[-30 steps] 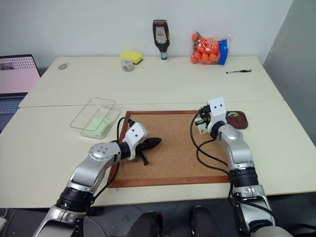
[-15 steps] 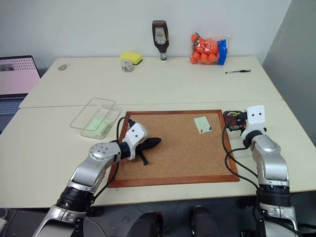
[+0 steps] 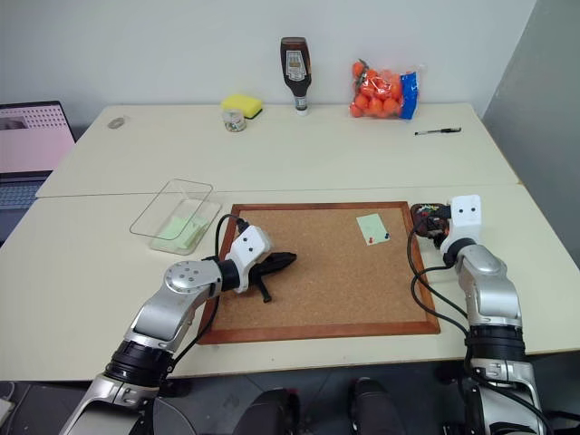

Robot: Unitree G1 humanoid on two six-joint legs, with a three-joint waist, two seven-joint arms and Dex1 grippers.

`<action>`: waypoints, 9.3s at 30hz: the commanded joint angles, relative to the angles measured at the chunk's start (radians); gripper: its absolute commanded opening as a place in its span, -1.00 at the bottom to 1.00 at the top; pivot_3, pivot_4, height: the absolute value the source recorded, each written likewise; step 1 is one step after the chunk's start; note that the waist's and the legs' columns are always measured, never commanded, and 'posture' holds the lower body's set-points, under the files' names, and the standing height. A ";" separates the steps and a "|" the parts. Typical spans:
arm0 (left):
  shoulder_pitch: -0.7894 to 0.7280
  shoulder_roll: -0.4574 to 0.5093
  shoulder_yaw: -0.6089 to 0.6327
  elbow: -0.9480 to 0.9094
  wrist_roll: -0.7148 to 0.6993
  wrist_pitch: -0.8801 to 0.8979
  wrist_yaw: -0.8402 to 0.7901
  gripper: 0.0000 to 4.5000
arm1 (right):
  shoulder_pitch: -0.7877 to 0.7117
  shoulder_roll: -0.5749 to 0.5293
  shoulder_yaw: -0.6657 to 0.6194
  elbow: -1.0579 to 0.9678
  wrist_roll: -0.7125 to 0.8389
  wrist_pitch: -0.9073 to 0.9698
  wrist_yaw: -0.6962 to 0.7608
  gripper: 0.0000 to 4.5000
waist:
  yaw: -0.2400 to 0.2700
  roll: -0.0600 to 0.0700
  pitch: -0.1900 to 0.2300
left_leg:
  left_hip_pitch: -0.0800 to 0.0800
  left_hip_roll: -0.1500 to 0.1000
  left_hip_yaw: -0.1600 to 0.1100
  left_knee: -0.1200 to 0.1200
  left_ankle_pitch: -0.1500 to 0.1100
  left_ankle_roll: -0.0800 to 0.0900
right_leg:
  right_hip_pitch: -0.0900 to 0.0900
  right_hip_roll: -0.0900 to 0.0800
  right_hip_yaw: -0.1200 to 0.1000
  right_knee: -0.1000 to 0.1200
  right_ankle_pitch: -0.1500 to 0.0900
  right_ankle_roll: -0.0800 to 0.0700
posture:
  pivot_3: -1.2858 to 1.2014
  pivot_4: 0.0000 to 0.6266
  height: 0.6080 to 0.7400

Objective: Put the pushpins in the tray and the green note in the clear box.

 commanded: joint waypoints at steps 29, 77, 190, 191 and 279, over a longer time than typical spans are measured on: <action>0.016 0.005 -0.017 0.000 0.016 0.011 -0.003 -1.00 | 0.073 0.064 0.178 -0.155 -0.017 -0.026 0.086 0.26 | 0.000 0.000 0.000 | 0.000 0.000 -0.001 0.000 0.000 0.000 | 0.000 0.000 0.000 -0.001 0.001 0.002 | 0.03 -0.52 1.00; 0.010 0.007 -0.030 0.015 0.025 -0.005 -0.006 -1.00 | -0.027 0.002 0.005 -0.013 -0.017 -0.076 -0.047 -0.97 | -0.001 0.000 0.000 | 0.000 0.000 0.000 0.000 0.000 0.000 | 0.000 0.000 0.000 -0.001 0.001 0.001 | 0.03 -0.52 1.00; -0.003 0.031 -0.002 0.011 0.004 -0.019 -0.007 -1.00 | 0.139 0.025 0.203 -0.341 0.038 -0.118 0.181 -0.99 | 0.002 0.003 0.002 | -0.003 -0.015 -0.038 -0.004 0.006 -0.001 | 0.012 -0.015 -0.034 -0.003 -0.009 -0.004 | 0.03 -0.52 1.00; -0.003 0.031 -0.002 0.011 0.004 -0.019 -0.008 -1.00 | 0.142 0.026 0.198 -0.350 0.041 -0.123 0.180 -0.99 | 0.002 0.003 0.002 | -0.003 -0.015 -0.038 -0.004 0.006 -0.001 | 0.012 -0.015 -0.033 -0.003 -0.009 -0.004 | 0.03 -0.52 1.00; -0.575 -0.199 -0.081 0.846 0.217 -0.886 -0.111 -0.98 | 0.050 0.104 0.130 -0.671 0.295 0.228 0.097 -1.00 | 0.022 0.001 0.003 | -0.008 -0.015 -0.033 -0.001 0.006 0.000 | 0.008 -0.012 -0.030 -0.004 -0.007 0.000 | 0.03 -0.52 1.00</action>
